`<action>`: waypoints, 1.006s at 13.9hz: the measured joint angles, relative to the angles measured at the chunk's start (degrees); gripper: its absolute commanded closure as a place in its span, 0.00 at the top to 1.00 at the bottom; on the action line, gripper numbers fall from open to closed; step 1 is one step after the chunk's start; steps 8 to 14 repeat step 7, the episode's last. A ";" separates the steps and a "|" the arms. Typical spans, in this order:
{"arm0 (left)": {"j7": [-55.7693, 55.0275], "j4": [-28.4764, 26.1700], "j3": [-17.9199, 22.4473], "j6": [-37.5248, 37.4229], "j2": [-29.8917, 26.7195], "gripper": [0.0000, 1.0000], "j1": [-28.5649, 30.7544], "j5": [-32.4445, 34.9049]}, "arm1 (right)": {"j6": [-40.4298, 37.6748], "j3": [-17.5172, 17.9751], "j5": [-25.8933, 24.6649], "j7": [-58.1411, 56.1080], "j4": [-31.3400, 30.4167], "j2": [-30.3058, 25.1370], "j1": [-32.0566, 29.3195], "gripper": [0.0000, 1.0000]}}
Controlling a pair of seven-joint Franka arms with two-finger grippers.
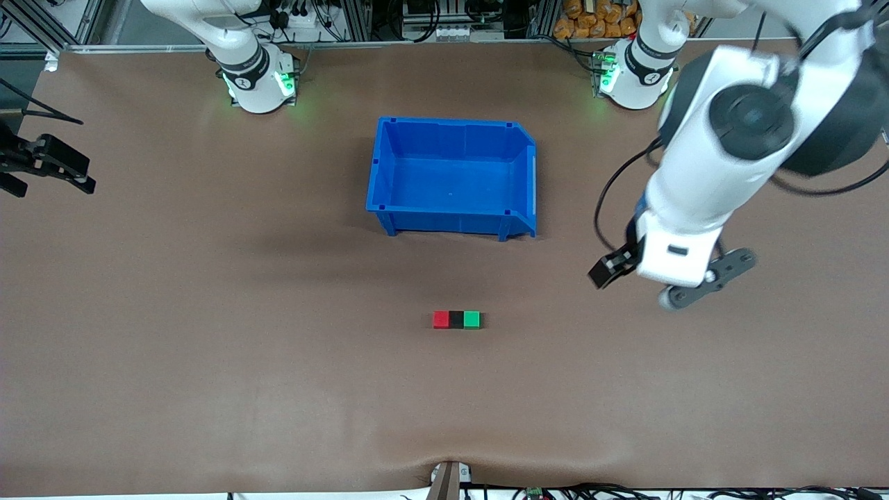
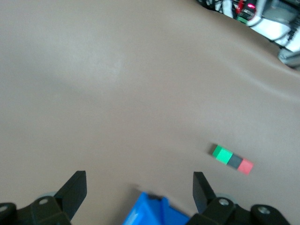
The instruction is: Attach green and red cubes to black cube
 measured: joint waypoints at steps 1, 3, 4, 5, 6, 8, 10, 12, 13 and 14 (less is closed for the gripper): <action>3.31 -0.10 -0.01 -1.09 -1.19 1.00 0.23 0.00 | 0.00 0.00 0.00 0.00 0.00 0.00 0.00 1.00; 8.48 -0.23 -0.03 -2.70 -2.95 1.00 0.48 0.00 | 0.00 0.00 0.00 0.00 0.00 0.00 0.00 1.00; 10.84 -0.35 -0.02 -3.08 -3.55 1.00 0.78 0.00 | 0.00 0.00 0.00 0.00 0.00 0.00 -0.01 1.00; 13.28 -0.42 -0.02 -3.17 -3.90 1.00 1.21 0.00 | 0.00 0.00 0.00 0.00 0.00 0.00 -0.01 1.00; 15.70 -0.43 -0.01 -3.26 -4.20 1.00 1.69 0.00 | 0.00 0.00 0.00 0.00 0.00 0.00 -0.01 1.00; 17.62 -0.44 -0.01 -3.67 -4.54 1.00 2.24 0.00 | 0.00 0.00 0.00 0.00 0.00 0.00 -0.01 1.00; 17.62 -0.44 -0.01 -3.67 -4.54 1.00 2.24 0.00 | 0.00 0.00 0.00 0.00 0.00 0.00 -0.01 1.00; 17.62 -0.44 -0.01 -3.67 -4.54 1.00 2.24 0.00 | 0.00 0.00 0.00 0.00 0.00 0.00 -0.01 1.00; 17.62 -0.44 -0.01 -3.67 -4.54 1.00 2.24 0.00 | 0.00 0.00 0.00 0.00 0.00 0.00 -0.01 1.00; 17.62 -0.44 -0.01 -3.67 -4.54 1.00 2.24 0.00 | 0.00 0.00 0.00 0.00 0.00 0.00 -0.01 1.00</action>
